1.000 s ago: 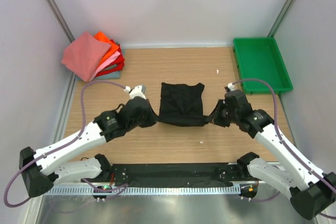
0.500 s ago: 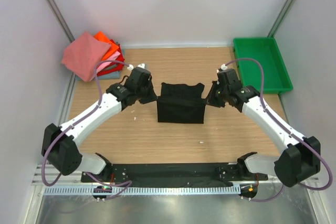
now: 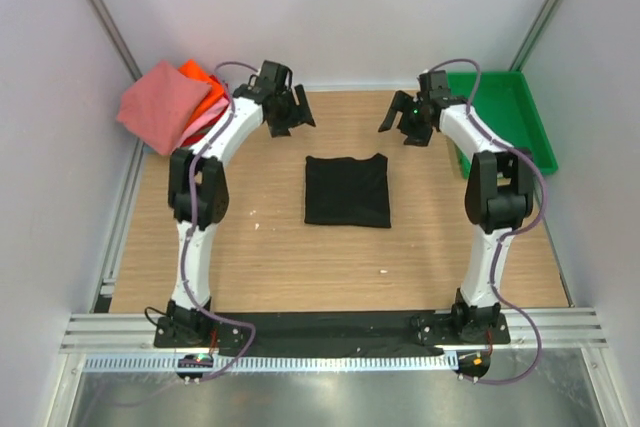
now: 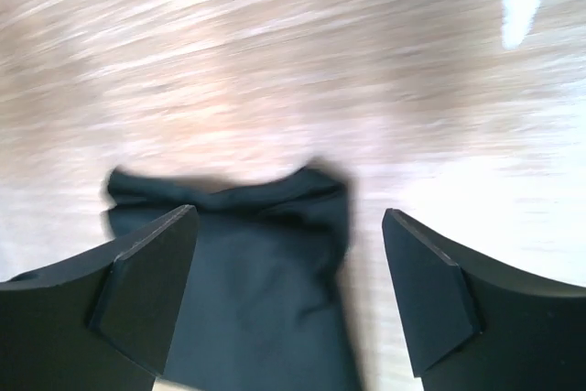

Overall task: Fold and stack the t-shirts
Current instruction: Neatly place the folded tshirt to the corner

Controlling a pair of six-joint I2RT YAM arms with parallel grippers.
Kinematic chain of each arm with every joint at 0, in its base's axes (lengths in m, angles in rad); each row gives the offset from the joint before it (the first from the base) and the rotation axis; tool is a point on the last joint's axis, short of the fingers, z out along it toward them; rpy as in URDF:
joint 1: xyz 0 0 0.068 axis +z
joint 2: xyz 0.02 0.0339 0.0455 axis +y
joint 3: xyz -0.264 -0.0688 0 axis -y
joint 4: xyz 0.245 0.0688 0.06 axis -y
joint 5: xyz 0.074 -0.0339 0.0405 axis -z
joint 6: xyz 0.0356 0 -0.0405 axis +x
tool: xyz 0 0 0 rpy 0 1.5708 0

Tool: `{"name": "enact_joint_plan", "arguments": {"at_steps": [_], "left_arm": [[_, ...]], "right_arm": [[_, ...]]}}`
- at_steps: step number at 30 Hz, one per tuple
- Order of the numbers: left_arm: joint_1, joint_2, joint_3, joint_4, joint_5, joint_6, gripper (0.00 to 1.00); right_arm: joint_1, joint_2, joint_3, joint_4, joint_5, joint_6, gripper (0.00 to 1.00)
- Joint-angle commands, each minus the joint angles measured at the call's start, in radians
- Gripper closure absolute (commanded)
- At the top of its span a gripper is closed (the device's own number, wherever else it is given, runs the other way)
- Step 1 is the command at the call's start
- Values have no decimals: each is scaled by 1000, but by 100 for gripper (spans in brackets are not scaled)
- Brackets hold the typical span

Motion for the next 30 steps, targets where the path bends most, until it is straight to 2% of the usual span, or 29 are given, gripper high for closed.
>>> {"name": "enact_joint_plan", "arguments": {"at_steps": [1,3,4,5,6,7,8,9,10,12,13,16,21,24,28,30], "left_arm": [[49,49,173,-226,30,40,23],[55,-38,48,-161,34,37,23],[57,-82,-21,-115,36,38,23],[58,-121,-157,-26,42,40,23],[58,-156,-221,13,69,41,23],[60,-232,-280,48,88,40,23],[58,-265,-403,130,108,23,24],[58,-300,-464,183,135,15,24],[60,-346,-518,235,213,9,24],[58,-376,-634,355,256,-19,25],[58,-379,-660,382,276,-23,25],[51,-342,-709,448,292,-28,26],[48,-261,-709,492,283,-52,27],[46,-207,-698,510,278,-68,28],[29,-140,-669,538,278,-83,30],[11,-103,-660,542,267,-83,30]], "right_arm": [[-21,-53,27,-39,-19,-63,11],[-35,-128,-59,-20,7,-63,11],[-38,-212,-166,13,4,-63,11],[-38,-266,-226,30,6,-61,11],[-38,-314,-283,47,12,-43,11],[-38,-358,-406,93,-3,-31,11],[-38,-462,-474,128,-26,-15,11],[-38,-510,-543,171,-52,6,11],[-38,-562,-682,262,-119,46,11],[-33,-688,-818,364,-167,107,11],[-27,-725,-949,486,-195,170,11],[48,-830,-1135,654,-188,247,11],[152,-932,-1294,753,-85,247,11],[163,-1041,-1438,826,-54,276,11],[166,-1223,-1498,837,-10,282,9],[166,-1253,-1526,846,3,287,7]]}}
